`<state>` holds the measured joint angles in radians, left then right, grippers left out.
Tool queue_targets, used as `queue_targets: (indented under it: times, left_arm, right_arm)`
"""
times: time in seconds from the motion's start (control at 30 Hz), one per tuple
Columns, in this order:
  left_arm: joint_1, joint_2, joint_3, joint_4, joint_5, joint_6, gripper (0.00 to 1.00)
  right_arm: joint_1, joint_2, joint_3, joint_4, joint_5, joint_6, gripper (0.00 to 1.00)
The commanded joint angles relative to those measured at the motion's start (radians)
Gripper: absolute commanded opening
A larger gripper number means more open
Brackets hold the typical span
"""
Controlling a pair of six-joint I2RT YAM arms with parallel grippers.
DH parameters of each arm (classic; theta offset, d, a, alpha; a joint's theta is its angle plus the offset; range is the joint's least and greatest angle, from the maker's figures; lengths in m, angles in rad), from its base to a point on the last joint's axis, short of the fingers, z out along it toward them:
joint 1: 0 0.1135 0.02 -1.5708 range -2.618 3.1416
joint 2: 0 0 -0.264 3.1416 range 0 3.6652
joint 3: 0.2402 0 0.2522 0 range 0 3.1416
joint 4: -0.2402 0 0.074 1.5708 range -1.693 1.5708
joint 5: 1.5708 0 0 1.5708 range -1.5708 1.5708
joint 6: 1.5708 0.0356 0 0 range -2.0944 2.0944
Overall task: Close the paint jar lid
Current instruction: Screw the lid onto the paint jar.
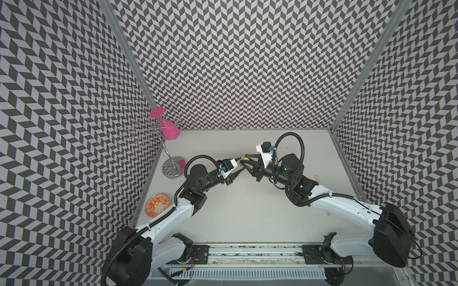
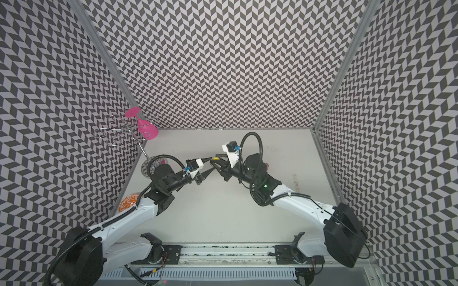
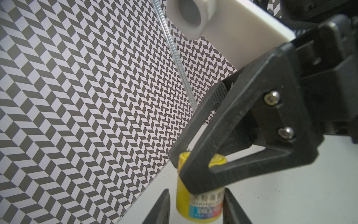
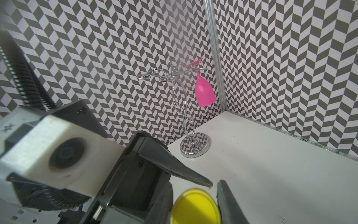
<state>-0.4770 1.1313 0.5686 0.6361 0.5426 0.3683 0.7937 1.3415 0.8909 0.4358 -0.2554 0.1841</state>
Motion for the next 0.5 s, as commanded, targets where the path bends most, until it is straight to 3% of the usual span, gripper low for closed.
queue_targets:
  times: [0.0,0.47]
  left_arm:
    - [0.018,0.003,0.034,0.059,-0.028,0.008,0.42]
    - [0.024,0.012,0.038,0.073,-0.017,-0.007,0.46]
  right_arm:
    - [0.007,-0.038,0.014,-0.022,0.031,0.007,0.0]
    - [0.007,0.008,0.043,-0.021,-0.027,0.035,0.0]
